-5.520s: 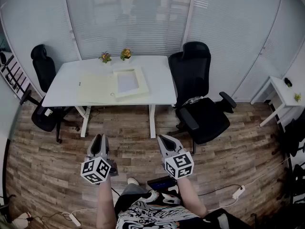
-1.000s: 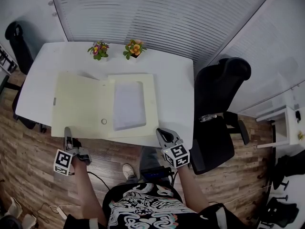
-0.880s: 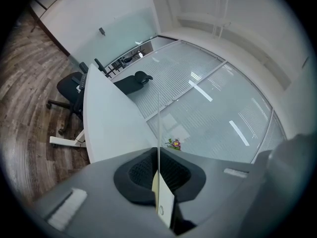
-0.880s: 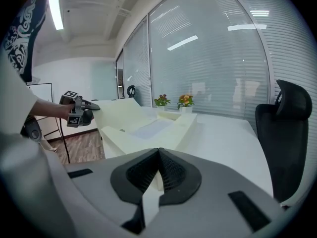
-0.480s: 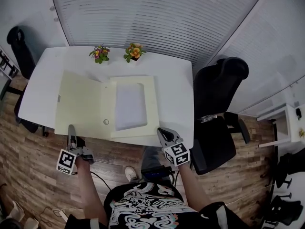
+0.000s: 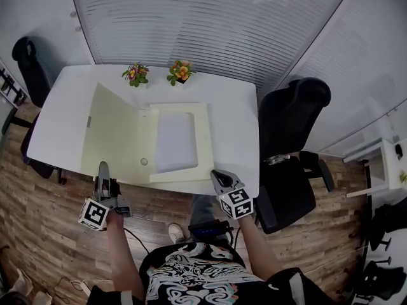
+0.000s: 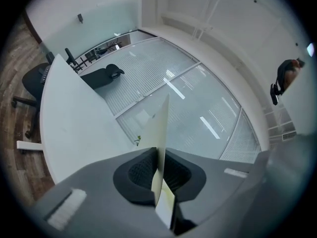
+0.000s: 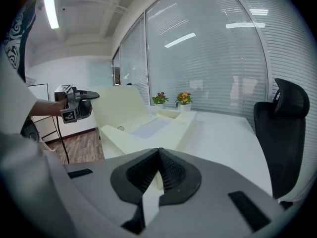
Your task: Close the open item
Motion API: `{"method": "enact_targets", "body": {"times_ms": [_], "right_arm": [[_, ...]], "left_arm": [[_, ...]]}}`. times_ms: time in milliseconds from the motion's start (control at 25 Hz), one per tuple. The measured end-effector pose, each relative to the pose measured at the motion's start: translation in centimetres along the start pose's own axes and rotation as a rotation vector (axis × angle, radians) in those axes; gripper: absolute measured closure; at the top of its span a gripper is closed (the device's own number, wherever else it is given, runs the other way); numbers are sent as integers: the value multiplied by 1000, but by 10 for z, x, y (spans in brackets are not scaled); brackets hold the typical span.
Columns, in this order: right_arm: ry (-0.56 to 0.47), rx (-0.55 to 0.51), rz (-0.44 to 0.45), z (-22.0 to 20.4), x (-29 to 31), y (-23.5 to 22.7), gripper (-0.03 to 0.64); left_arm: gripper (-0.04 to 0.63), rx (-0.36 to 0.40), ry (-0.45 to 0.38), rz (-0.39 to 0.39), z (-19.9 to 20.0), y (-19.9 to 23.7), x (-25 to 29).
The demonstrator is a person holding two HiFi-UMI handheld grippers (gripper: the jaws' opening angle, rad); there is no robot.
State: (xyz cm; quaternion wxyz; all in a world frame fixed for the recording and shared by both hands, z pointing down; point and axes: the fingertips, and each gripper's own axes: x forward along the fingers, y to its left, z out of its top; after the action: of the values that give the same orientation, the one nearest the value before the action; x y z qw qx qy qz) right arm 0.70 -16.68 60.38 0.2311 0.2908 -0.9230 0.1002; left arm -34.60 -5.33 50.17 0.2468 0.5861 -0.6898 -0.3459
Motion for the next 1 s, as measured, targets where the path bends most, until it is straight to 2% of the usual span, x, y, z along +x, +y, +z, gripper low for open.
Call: {"method": "enact_targets", "body": {"times_ms": [320,760,1000], "right_arm": [[8,0,-7,-1,-1,0,614],[27,-5,2,-1,1,0,614],[30,13,9,0,1,0,614]], "left_arm": [[577,36,41,-135,-10,-36,7],[574,41,74,-205,-17,-55,12],[566,39,107,-273,-24,-69,14]]}}
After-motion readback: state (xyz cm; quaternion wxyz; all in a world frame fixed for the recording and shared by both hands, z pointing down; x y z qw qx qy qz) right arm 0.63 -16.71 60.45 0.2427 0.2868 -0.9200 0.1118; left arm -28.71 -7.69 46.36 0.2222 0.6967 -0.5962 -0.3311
